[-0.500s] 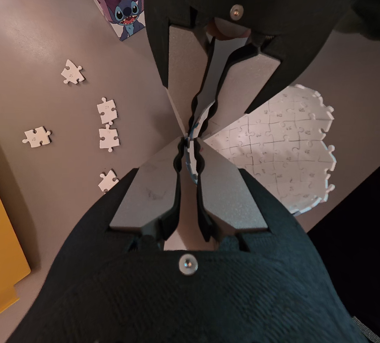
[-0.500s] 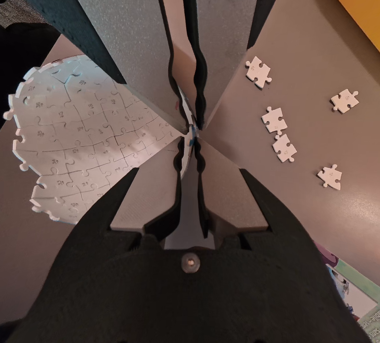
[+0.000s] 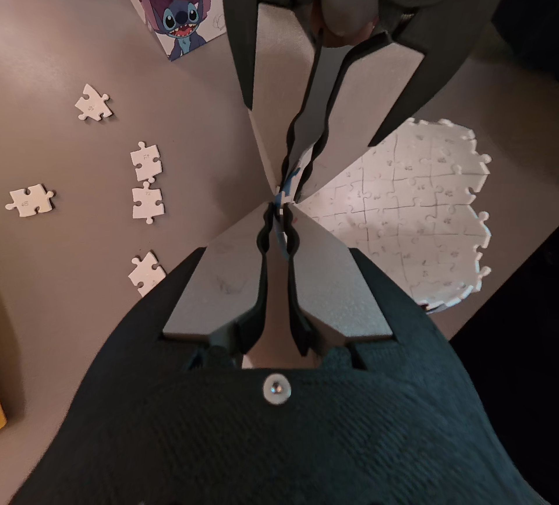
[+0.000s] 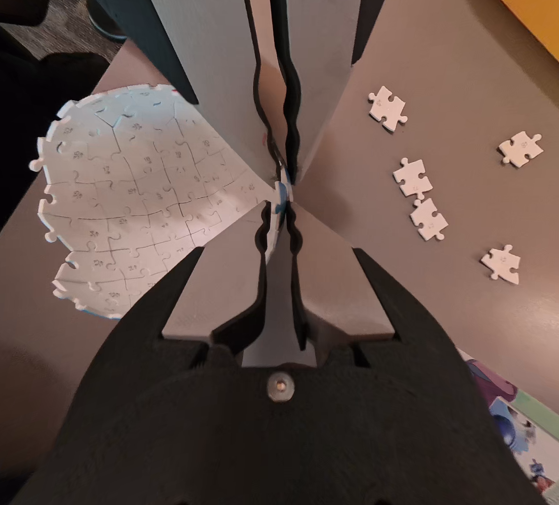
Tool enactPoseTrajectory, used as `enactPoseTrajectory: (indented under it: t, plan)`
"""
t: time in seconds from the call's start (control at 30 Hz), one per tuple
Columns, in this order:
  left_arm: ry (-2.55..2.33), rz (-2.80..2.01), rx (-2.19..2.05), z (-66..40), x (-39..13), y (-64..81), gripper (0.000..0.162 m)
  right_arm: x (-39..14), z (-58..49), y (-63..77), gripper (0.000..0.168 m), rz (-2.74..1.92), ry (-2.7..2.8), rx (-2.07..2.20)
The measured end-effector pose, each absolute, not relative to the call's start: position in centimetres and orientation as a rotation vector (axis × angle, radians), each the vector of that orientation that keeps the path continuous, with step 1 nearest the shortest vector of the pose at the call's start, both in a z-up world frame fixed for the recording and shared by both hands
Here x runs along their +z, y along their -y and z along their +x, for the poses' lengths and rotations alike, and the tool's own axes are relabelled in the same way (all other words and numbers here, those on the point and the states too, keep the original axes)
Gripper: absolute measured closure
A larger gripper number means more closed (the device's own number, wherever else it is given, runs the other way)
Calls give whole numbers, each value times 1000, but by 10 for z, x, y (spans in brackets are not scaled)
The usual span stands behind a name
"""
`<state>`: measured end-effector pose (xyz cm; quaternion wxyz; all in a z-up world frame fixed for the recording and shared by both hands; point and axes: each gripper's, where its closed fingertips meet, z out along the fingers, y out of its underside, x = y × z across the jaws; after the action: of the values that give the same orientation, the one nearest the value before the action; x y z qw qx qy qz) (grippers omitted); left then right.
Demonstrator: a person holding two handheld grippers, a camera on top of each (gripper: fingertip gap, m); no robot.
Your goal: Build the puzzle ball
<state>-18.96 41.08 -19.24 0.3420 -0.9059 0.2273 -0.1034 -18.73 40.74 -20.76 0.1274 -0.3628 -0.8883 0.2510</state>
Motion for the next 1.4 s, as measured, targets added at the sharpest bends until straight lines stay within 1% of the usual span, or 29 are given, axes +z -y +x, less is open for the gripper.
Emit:
enactPoseTrajectory:
  t: [0.23, 0.5, 0.67, 0.77, 0.83, 0.93, 0.97, 1.0, 1.1, 1.17, 1.23, 1.4]
  plan:
    - [-624, -2324, -263, -191, -191, -410, 158, -205, -188, -407, 162, -1064, 2582, 750]
    - [-568, -2279, -340, -197, -188, -408, 147, -203, -191, -403, 160, -1068, 2571, 808]
    - [-522, -2250, -374, -199, -181, -405, 138, -196, -188, -398, 156, -1053, 2568, 847]
    - [-495, -2244, -400, -200, -175, -402, 138, -193, -186, -400, 150, -1047, 2566, 821]
    - [-480, -2251, -400, -203, -170, -402, 136, -190, -184, -403, 150, -1042, 2561, 818]
    - [-478, -2264, -391, -203, -164, -403, 136, -182, -180, -405, 150, -1049, 2546, 856]
    - [-488, -2274, -387, -201, -164, -403, 135, -181, -180, -406, 149, -1061, 2539, 868]
    - [-498, -2291, -381, -200, -166, -404, 136, -180, -180, -408, 144, -1077, 2531, 880]
    - [-541, -2334, -346, -194, -173, -404, 136, -178, -179, -410, 144, -1100, 2521, 893]
    - [-574, -2367, -311, -191, -179, -403, 139, -177, -178, -411, 144, -1105, 2515, 890]
    - [-595, -2376, -267, -191, -180, -404, 145, -173, -178, -413, 144, -1113, 2498, 895]
    - [-644, -2355, -220, -186, -172, -406, 145, -156, -175, -419, 143, -1113, 2440, 917]
